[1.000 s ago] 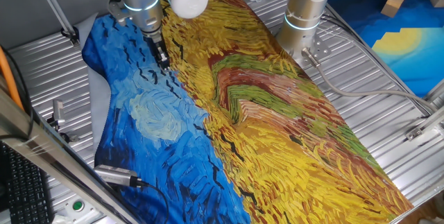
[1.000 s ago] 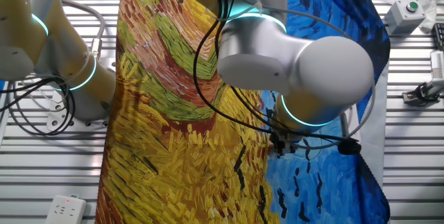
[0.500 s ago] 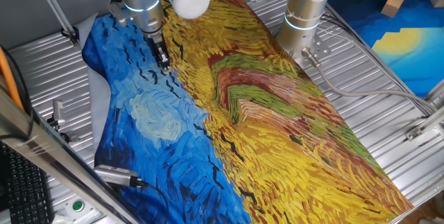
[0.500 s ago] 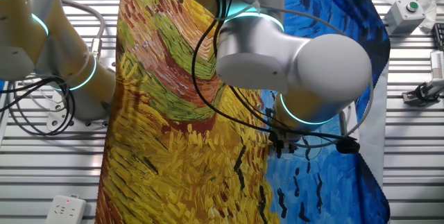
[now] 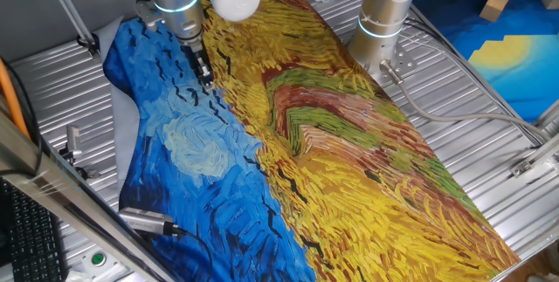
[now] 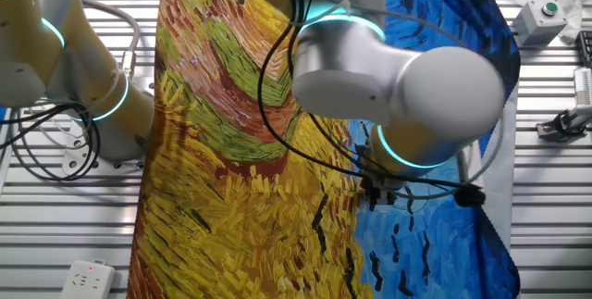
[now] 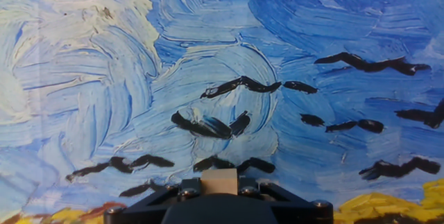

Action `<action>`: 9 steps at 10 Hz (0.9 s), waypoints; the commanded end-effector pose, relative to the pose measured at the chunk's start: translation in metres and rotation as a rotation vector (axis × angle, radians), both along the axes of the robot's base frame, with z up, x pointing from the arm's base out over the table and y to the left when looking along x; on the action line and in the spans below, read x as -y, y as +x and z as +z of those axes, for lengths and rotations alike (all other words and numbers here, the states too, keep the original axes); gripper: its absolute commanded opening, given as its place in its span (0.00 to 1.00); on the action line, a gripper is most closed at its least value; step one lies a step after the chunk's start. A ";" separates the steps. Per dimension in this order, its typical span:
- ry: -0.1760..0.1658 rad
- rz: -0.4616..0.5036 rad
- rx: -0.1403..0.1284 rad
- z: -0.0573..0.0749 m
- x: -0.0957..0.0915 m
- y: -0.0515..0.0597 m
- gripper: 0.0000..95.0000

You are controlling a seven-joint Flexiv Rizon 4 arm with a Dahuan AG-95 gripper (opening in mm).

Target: Pick up the small block on the left and move it to the right

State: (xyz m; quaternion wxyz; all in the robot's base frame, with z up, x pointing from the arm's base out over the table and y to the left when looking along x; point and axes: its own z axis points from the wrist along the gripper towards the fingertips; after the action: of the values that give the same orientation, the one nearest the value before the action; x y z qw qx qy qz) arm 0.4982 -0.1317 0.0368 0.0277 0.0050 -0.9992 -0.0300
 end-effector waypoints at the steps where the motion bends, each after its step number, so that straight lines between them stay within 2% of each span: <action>1: 0.003 -0.001 0.010 0.002 -0.001 0.000 0.00; 4: -0.001 -0.020 0.007 0.004 -0.014 0.008 0.00; 7: -0.012 -0.054 0.001 0.006 -0.037 0.020 0.00; 9: -0.014 -0.060 0.001 0.005 -0.043 0.023 0.00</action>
State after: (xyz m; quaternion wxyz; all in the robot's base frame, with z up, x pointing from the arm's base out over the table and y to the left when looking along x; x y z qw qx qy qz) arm 0.5226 -0.0868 0.0412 0.0255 -0.0261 -0.9991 -0.0237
